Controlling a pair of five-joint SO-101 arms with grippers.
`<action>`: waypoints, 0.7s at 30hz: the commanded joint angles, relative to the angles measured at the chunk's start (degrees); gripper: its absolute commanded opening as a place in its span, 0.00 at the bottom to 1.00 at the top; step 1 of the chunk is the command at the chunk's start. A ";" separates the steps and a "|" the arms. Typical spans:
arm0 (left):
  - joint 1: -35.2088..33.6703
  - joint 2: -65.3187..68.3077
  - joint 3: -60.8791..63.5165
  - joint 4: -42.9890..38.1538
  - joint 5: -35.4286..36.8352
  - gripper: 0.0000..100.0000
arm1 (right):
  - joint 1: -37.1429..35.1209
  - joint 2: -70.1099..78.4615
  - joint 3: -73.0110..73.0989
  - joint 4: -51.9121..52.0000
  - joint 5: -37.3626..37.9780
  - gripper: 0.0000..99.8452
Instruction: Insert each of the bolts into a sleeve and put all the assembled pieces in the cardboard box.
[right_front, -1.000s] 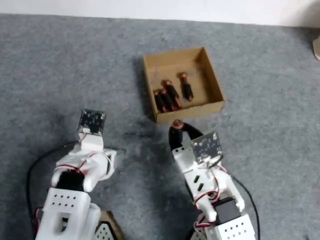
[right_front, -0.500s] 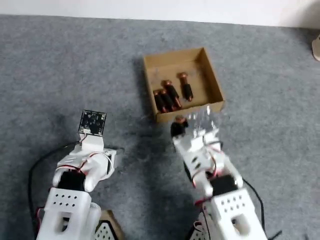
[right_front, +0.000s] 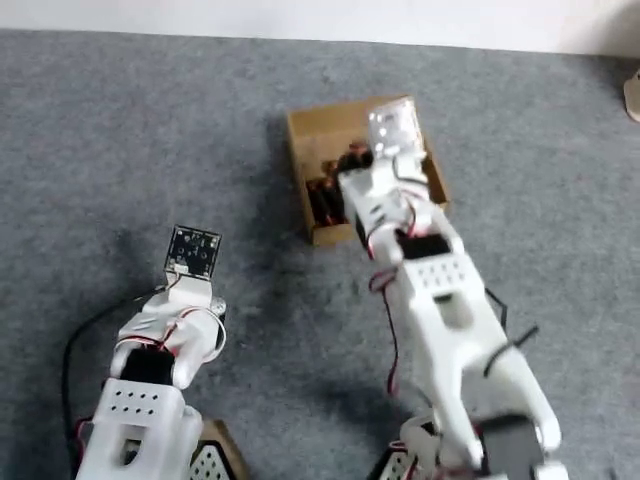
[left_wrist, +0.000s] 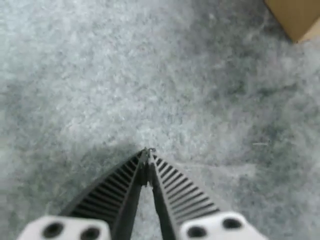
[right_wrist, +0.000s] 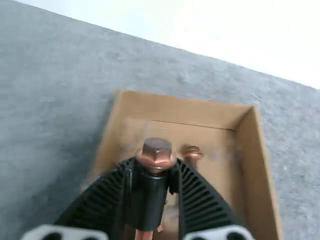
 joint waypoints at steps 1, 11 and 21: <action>-0.75 -0.75 -0.04 -0.97 -0.62 0.01 | 3.56 7.96 -8.92 -4.18 -0.09 0.00; -0.75 -0.75 -0.04 -1.05 -0.62 0.01 | 2.15 20.26 -11.47 -3.21 -0.26 0.04; -0.84 -0.75 -0.04 -0.79 -0.62 0.01 | 1.45 6.29 -12.97 21.41 -3.34 0.00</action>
